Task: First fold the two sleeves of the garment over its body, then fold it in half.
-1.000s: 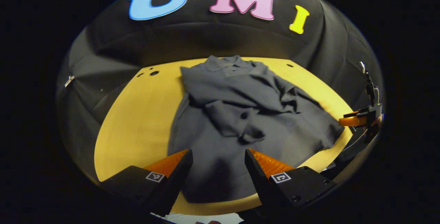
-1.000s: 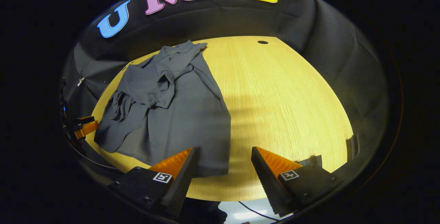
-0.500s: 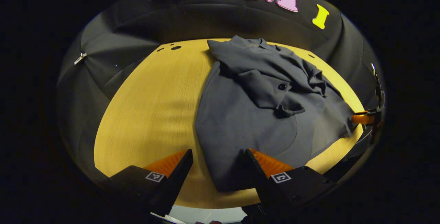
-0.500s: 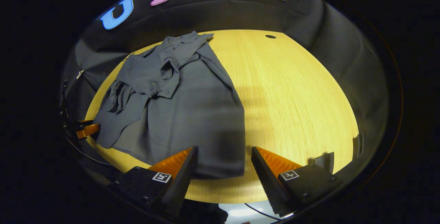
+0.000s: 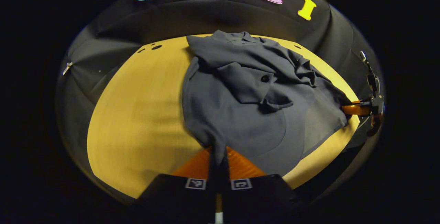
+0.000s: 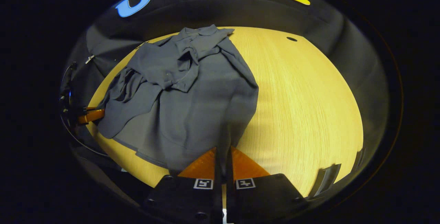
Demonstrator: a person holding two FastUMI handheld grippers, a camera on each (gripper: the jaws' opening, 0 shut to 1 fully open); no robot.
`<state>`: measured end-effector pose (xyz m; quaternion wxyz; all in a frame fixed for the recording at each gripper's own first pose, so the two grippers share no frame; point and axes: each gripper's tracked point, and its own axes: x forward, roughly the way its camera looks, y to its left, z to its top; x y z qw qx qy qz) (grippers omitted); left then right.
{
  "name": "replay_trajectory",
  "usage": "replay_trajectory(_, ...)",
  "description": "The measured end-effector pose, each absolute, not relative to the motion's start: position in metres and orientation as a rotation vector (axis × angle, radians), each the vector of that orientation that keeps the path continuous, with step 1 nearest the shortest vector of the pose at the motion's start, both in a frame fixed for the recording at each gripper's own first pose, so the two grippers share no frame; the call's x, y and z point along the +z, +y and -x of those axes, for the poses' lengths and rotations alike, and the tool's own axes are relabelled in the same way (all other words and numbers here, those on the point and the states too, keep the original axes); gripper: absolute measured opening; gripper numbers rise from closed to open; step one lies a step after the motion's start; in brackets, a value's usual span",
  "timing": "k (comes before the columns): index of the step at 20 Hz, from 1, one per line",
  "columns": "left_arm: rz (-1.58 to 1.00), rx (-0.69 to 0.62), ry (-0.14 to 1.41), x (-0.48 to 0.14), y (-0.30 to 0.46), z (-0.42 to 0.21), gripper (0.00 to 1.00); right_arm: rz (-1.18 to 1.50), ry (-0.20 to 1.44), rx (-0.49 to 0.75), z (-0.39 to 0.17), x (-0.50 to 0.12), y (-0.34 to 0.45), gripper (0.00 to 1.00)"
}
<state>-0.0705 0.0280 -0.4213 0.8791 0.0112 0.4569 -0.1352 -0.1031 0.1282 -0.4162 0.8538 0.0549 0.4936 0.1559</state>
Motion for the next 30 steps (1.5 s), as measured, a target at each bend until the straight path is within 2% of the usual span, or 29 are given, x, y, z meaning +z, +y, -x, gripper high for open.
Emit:
replay_trajectory(1,-0.02,-0.274,0.965,-0.421,0.028,0.071,0.06,-0.164,1.053,0.332,0.101,-0.414,0.131,0.09)
replay_trajectory(3,-0.041,-0.265,0.965,-0.42,0.03,0.077,0.06,-0.202,1.051,0.319,0.104,-0.41,0.127,0.06)
replay_trajectory(9,0.015,-0.265,0.976,-0.396,0.027,0.099,0.06,-0.243,1.025,0.347,0.137,-0.383,0.117,0.06)
replay_trajectory(11,0.033,-0.264,0.984,-0.385,0.028,0.109,0.06,-0.249,1.018,0.348,0.131,-0.373,0.113,0.06)
replay_trajectory(15,0.01,-0.239,0.909,-0.353,0.03,0.085,0.05,-0.328,0.942,0.341,0.104,-0.334,0.108,0.06)
replay_trajectory(23,0.142,-0.18,0.726,-0.251,0.048,0.038,0.06,-0.369,0.652,0.318,0.014,-0.224,0.097,0.06)
replay_trajectory(30,0.182,-0.135,0.601,-0.204,0.055,-0.055,0.05,-0.322,0.499,0.354,-0.082,-0.169,0.109,0.05)
